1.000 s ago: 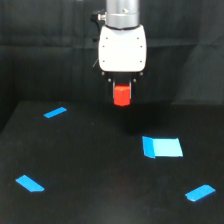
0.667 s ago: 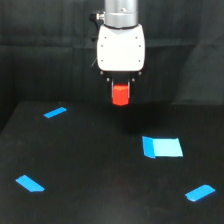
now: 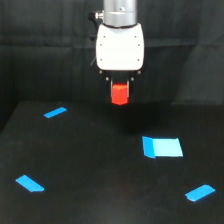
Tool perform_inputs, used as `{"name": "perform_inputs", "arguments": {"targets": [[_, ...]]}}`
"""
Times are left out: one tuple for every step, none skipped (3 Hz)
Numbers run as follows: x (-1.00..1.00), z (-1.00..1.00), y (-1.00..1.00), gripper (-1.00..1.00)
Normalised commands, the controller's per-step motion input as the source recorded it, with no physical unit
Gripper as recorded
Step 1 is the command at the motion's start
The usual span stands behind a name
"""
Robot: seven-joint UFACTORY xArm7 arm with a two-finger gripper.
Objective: Pick up the red object from the table
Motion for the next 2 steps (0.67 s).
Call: {"name": "perform_inputs", "arguments": {"targets": [[-0.12, 0.08, -0.04, -1.0], [-0.11, 0.05, 0.03, -1.0]]}}
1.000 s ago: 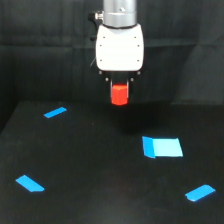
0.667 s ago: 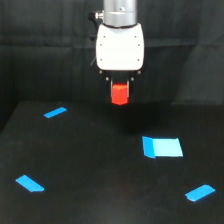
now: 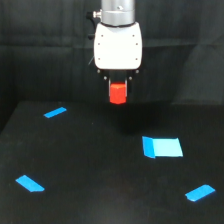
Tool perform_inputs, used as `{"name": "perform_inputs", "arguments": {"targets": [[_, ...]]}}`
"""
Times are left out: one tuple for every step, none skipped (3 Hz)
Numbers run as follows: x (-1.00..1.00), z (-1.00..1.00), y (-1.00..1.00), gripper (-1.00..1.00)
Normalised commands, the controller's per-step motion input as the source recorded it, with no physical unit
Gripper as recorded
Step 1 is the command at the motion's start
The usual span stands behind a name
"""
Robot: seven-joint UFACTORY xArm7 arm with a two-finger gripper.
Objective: Pick up the red object from the table
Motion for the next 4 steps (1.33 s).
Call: {"name": "perform_inputs", "arguments": {"targets": [[-0.05, 0.08, 0.06, -0.92], [-0.06, 0.12, 0.0, -0.98], [-0.11, 0.03, 0.07, -1.0], [-0.14, 0.14, -0.04, -1.0]]}}
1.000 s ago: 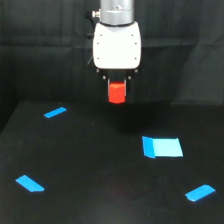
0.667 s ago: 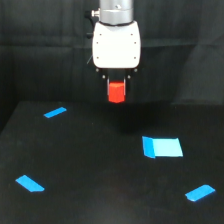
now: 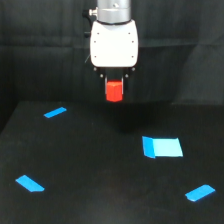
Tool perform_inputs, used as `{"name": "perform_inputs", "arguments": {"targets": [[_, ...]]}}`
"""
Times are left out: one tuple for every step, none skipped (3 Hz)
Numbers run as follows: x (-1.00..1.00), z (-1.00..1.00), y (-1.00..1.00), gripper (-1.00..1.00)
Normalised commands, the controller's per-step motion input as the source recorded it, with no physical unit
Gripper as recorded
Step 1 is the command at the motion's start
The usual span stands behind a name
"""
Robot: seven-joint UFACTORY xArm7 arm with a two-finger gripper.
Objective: Pick up the red object from the table
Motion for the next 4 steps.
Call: {"name": "perform_inputs", "arguments": {"targets": [[-0.13, 0.26, -0.09, -1.0], [-0.07, 0.35, 0.1, -0.92], [-0.03, 0.35, -0.07, -1.0], [-0.11, 0.19, -0.09, -0.99]]}}
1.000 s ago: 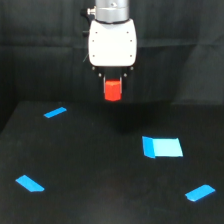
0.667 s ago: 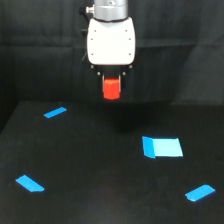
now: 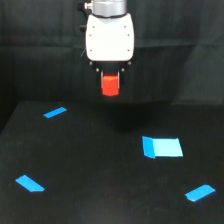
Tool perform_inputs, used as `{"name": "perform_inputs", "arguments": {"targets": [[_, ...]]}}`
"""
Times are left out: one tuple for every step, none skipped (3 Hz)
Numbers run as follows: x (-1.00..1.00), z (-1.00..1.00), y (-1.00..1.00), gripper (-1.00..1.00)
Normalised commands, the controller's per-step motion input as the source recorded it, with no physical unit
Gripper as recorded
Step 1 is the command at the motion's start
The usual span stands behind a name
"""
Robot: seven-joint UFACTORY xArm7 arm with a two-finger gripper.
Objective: Pick up the red object from the table
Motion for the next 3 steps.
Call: {"name": "perform_inputs", "arguments": {"targets": [[-0.12, 0.05, 0.06, -1.0], [-0.06, 0.14, 0.05, -0.96], [-0.14, 0.14, 0.01, -0.95]]}}
